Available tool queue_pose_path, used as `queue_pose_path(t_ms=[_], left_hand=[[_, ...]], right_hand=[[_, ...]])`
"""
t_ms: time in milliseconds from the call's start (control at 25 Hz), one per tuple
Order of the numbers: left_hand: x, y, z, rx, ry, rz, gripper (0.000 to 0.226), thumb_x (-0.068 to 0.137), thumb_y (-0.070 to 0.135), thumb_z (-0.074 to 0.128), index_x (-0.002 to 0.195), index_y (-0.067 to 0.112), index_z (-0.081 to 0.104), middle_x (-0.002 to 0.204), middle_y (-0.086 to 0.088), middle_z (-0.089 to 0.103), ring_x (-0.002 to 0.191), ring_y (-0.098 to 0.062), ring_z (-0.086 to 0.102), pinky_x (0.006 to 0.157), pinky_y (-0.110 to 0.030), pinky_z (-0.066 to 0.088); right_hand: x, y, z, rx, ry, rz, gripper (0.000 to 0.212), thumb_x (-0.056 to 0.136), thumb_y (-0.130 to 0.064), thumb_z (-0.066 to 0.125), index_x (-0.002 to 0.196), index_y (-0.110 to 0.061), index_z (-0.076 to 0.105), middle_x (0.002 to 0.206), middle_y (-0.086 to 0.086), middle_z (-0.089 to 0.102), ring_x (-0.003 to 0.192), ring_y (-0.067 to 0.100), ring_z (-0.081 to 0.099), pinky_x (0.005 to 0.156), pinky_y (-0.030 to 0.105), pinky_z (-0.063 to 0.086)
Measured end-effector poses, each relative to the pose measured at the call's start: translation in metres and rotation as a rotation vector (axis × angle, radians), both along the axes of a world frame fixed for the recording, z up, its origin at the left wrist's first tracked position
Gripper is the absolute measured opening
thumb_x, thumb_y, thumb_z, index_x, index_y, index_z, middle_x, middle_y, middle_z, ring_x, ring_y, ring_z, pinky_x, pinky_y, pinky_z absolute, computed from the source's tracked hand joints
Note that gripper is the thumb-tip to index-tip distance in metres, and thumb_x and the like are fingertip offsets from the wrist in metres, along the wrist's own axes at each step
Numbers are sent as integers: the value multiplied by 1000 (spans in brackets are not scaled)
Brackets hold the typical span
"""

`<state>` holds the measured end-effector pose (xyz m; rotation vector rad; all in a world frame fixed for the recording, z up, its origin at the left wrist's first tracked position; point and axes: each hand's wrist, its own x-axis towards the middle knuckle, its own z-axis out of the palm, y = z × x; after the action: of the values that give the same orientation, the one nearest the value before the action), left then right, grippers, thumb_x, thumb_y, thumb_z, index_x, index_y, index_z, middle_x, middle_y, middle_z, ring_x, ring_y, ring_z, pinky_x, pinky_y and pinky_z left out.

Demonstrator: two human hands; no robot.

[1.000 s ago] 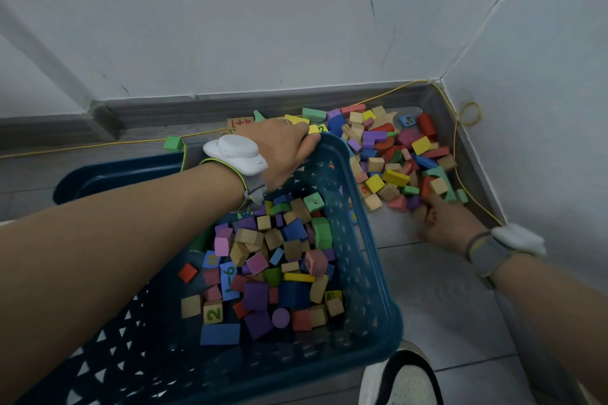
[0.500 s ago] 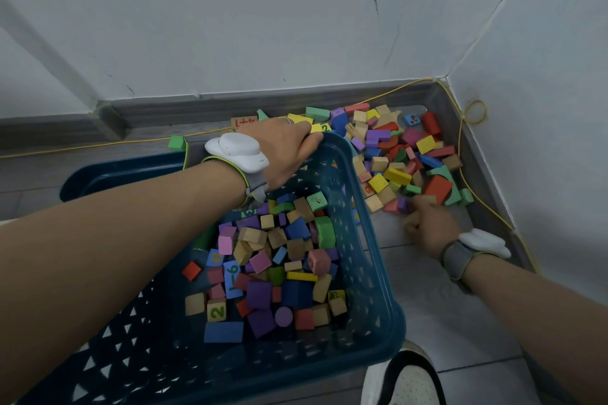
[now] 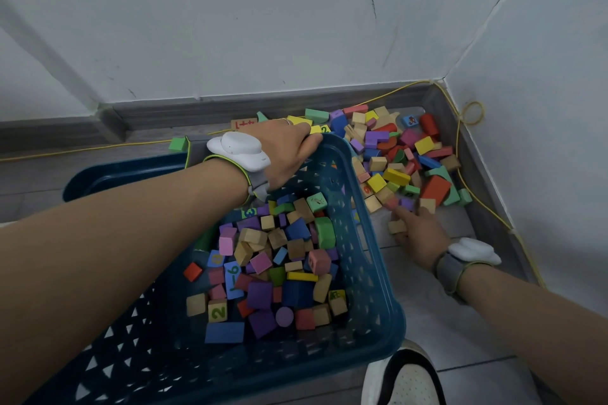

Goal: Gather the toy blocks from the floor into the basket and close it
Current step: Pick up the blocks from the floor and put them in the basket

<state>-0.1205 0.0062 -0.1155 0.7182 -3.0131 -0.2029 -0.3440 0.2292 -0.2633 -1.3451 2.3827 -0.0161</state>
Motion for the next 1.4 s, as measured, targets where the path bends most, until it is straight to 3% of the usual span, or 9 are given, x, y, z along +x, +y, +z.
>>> queue_pose_path(t_ms=[80, 240, 400, 560, 760, 920, 1000, 1240, 1400], left_hand=[[2, 0, 1, 19, 11, 6, 30, 105, 41, 28, 98, 20, 49, 93, -7, 61, 83, -29, 56, 69, -39, 47], [2, 0, -2, 5, 33, 12, 28, 104, 42, 29, 93, 21, 43, 88, -7, 59, 78, -29, 54, 61, -35, 40], [1, -3, -4, 41, 32, 55, 37, 103, 49, 25, 89, 21, 46, 81, -4, 58, 73, -26, 53, 58, -33, 35], [-1, -4, -7, 24, 37, 67, 40, 101, 52, 24, 86, 21, 46, 81, -2, 57, 70, -26, 50, 55, -33, 31], [-2, 0, -6, 32, 39, 119, 41, 101, 53, 23, 85, 22, 45, 80, -1, 51, 73, -26, 46, 58, -32, 27], [-1, 0, -8, 34, 68, 115, 41, 100, 53, 24, 87, 22, 46, 81, -3, 55, 76, -30, 53, 60, -32, 33], [-1, 0, -9, 36, 67, 118, 41, 101, 53, 24, 86, 22, 45, 78, -2, 54, 73, -28, 52, 60, -32, 33], [-1, -2, -8, 34, 69, 90, 37, 101, 52, 24, 86, 24, 42, 73, 1, 52, 68, -24, 49, 57, -31, 36], [-1, -2, -9, 27, 94, 97, 39, 101, 54, 23, 83, 24, 43, 70, 2, 52, 65, -23, 49, 56, -31, 36]], right_hand=[[2, -4, 9, -48, -82, -64, 42, 91, -22, 59, 132, -23, 50, 111, 19, 57, 95, 38, 59, 80, 36, 49], [21, -36, 75, -401, -601, -436, 23, 90, -20, 65, 109, -27, 54, 93, 6, 62, 77, 28, 67, 71, 49, 61], [54, -62, 178, -581, -743, -67, 27, 89, -10, 64, 113, -21, 56, 105, 8, 61, 81, 23, 68, 68, 35, 60], [85, -68, 221, -344, -621, 306, 31, 89, -19, 66, 115, -35, 63, 111, -15, 61, 90, 6, 65, 70, 20, 55], [34, -56, 159, -656, -305, -188, 11, 85, -21, 58, 91, -28, 65, 89, -1, 70, 82, 25, 68, 75, 43, 56], [-23, 12, 70, 140, 65, -286, 40, 84, -25, 61, 122, -18, 52, 120, 21, 57, 109, 41, 56, 93, 41, 48], [-29, 40, 46, 371, 121, -308, 53, 86, -25, 59, 135, -18, 40, 131, 25, 45, 118, 45, 48, 100, 42, 43], [-26, 53, 13, 236, 101, -367, 23, 92, -17, 53, 110, -3, 48, 114, 30, 53, 100, 45, 58, 83, 41, 48], [-20, 31, 22, 48, 62, -316, 28, 86, -16, 61, 109, -4, 51, 110, 24, 57, 97, 41, 59, 74, 36, 45]])
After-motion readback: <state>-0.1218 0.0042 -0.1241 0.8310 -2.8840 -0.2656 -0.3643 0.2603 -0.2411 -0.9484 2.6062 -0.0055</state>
